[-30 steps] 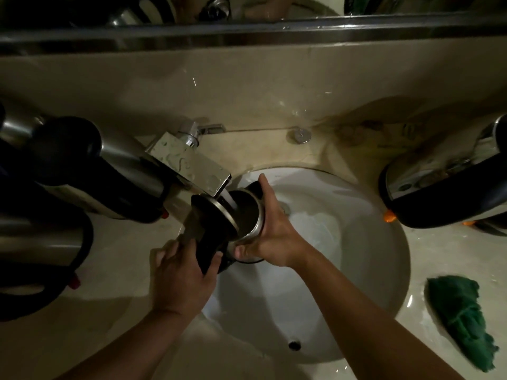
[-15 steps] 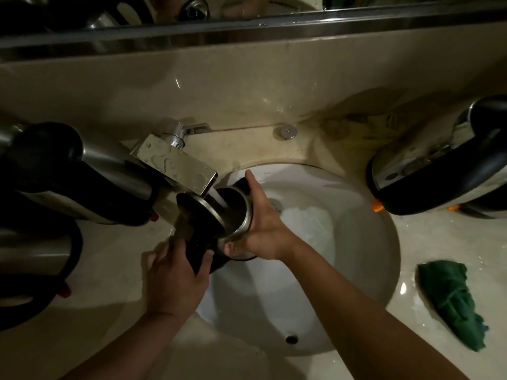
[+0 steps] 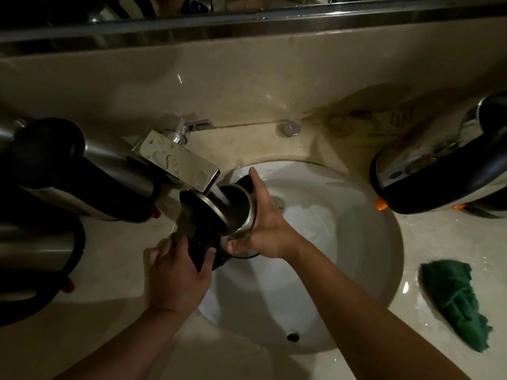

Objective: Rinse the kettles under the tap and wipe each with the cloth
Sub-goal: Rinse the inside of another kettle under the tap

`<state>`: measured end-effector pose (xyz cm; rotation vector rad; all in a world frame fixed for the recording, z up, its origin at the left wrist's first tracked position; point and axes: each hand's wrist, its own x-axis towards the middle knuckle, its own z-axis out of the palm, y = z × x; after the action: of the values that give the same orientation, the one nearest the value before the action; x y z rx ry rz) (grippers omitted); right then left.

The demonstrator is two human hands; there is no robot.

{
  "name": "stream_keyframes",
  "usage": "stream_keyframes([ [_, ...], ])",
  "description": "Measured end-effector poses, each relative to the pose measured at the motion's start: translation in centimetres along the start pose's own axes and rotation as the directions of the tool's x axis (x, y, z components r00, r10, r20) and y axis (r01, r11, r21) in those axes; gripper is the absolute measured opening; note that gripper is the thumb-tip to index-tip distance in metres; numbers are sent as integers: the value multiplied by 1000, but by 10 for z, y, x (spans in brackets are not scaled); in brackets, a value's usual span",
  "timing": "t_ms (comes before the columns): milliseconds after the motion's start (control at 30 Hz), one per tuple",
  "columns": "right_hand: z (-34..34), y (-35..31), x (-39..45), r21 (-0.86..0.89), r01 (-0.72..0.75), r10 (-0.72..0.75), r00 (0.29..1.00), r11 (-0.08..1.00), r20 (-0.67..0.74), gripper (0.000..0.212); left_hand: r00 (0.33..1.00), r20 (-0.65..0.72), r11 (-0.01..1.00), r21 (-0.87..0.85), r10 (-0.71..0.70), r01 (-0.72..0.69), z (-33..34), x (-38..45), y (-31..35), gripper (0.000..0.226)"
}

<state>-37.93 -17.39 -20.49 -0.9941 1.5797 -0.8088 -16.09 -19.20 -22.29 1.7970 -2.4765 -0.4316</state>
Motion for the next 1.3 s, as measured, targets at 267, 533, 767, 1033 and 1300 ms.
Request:
stream_keyframes([
  [267,-2,3,2,-4,13,-13,1000,1000,-2,161,1000,-14,1000,8,5,-5,0,3,2,51],
  [533,-4,8,-1,0,29,-29,1000,1000,-2,159,1000,-15,1000,1,14,-14,0,0,3,52],
  [767,-3,12,-1,8,61,-61,998,998,-6,158,1000,-4,1000,3,13,-13,0,0,2,49],
  [1033,-2,15,1,27,62,-62,998,998,-3,159,1000,-7,1000,6,6,-6,0,0,3,49],
  [1300,-2,15,5,20,67,-66,998,998,-13,155,1000,3,1000,6,-8,8,0,0,2,54],
])
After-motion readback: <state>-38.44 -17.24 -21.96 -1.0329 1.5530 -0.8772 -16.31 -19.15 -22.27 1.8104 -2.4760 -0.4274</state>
